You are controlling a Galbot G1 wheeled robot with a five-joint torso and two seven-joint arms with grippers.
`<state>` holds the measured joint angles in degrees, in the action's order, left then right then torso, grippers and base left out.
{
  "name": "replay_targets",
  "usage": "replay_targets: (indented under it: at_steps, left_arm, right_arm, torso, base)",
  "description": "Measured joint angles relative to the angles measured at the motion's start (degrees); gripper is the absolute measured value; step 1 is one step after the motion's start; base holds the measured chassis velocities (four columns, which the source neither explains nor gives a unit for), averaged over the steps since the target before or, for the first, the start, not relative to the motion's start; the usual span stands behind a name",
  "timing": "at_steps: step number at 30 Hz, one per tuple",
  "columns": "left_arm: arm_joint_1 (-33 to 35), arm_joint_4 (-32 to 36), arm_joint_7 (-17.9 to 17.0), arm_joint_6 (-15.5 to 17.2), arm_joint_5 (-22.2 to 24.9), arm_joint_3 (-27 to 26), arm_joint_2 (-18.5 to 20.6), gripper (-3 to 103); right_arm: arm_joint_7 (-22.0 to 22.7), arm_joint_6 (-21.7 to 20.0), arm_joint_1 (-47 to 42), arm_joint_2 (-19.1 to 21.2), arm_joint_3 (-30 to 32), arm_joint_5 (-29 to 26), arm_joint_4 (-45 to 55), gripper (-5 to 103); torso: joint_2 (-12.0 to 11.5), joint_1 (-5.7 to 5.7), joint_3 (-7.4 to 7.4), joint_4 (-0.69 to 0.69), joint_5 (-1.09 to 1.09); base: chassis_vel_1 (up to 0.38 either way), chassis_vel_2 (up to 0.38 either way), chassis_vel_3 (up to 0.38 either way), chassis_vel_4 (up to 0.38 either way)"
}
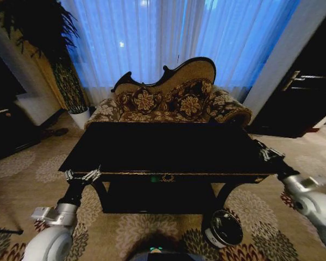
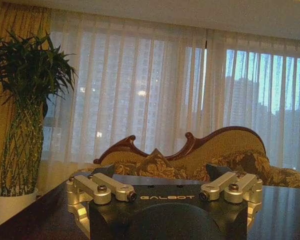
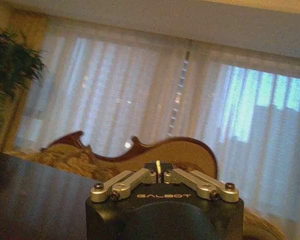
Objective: Move to the front of the table and place the trash on the table into the trash bin.
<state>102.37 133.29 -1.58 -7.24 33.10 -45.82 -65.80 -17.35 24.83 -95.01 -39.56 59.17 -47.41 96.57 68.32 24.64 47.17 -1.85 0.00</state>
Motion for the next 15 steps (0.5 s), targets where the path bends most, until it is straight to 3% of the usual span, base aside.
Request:
replay_targets:
  at_steps: [10, 15]
  left_arm:
    - [-0.14, 0.25, -0.14, -0.02, 0.64, -0.60, 0.38, 100]
    - [-0.26, 0.06, -0.17, 0.02, 0.85, -0.61, 0.15, 100]
  right_arm:
    - [-2.39, 2.79, -3.04, -7.05, 4.23, 0.12, -3.63, 2]
    - [-3.10, 3.84, -3.74, -8.00, 5.23, -0.15, -5.57, 2]
  torso:
    - [0.00, 0.00, 0.00, 0.00, 0.01]
    - [0.00, 0.00, 0.00, 0.00, -0.01]
  base:
    - [0.000, 0.000, 0.000, 0.000]
    - [0.000, 0.000, 0.000, 0.000]
